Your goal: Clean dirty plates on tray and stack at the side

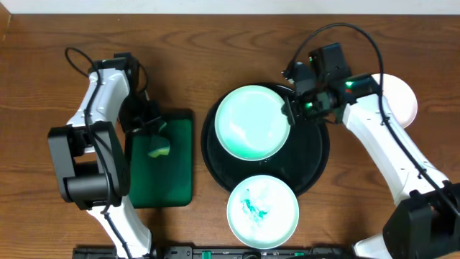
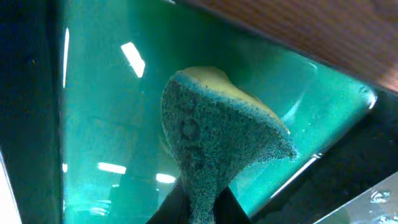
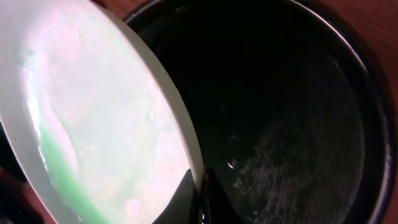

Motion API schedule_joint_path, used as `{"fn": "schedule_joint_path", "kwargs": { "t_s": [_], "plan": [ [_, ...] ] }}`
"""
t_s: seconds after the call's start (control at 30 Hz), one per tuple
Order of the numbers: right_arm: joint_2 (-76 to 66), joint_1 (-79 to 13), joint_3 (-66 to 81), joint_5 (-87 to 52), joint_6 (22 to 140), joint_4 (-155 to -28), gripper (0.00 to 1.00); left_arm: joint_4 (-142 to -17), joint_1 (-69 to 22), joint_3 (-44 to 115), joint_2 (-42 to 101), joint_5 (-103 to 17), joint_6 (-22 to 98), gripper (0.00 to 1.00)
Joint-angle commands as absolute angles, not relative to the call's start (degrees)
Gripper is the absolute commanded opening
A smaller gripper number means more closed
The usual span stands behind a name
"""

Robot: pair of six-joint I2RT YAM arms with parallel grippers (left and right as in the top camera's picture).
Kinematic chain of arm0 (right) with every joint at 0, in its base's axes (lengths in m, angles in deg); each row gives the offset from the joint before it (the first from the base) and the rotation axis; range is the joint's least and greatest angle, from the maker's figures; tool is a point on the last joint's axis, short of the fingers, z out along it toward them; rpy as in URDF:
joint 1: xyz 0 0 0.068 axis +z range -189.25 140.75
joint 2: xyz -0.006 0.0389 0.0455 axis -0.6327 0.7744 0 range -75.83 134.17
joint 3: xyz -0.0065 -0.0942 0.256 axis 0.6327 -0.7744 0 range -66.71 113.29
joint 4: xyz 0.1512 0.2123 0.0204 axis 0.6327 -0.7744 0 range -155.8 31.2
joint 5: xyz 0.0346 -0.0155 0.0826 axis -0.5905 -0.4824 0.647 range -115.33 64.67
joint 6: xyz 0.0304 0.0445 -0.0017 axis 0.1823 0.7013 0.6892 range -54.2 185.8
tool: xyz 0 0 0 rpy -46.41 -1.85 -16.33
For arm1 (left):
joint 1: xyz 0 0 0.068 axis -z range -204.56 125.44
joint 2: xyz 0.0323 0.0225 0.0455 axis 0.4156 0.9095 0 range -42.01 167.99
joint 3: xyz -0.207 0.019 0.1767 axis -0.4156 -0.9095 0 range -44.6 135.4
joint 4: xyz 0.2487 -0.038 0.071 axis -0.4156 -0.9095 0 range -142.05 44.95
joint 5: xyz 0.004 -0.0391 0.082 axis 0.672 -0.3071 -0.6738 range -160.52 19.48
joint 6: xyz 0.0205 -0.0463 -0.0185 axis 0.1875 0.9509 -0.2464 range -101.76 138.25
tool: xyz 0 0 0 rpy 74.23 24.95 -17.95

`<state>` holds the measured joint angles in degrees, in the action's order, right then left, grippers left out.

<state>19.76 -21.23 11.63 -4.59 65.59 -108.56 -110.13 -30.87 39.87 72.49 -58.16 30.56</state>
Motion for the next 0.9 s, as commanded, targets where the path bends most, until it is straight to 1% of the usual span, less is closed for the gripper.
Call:
{"fn": "schedule_joint_path", "kwargs": {
  "t_s": [0.0,0.1,0.23,0.43,0.5,0.77,0.87],
  "plan": [
    [19.33,-17.55,12.75,-4.16,63.45,-107.07,0.01,-109.84,-33.55,39.3,72.4,-53.2,27.63,0.07],
    [19.35,-15.11,12.75,-4.99,65.9,-105.32,0.01,-109.84,-34.97,39.28,72.4,-52.74,26.74,0.07],
    [19.46,-12.9,12.75,-4.94,66.25,-103.88,0.01,-109.08,-35.54,39.19,72.4,-53.29,24.07,0.07],
    [19.63,-11.43,12.75,-4.94,68.55,-102.65,0.01,-106.15,-35.52,39.19,71.35,-55.48,25.08,0.07],
    [20.03,-10.69,12.75,-4.97,68.55,-102.04,0.01,-104.73,-35.52,39.21,69.32,-58.71,26.01,0.07],
    [20.62,-9.93,12.75,-6.36,70.84,-100.58,0.01,-99.86,-34.87,39.19,53.12,-68.9,26.67,0.07],
    [20.62,-10.52,12.75,-12.79,73.24,-101.54,0.01,-99.99,-34.38,39.19,49.45,-69.57,26.69,0.07]
  ]
}}
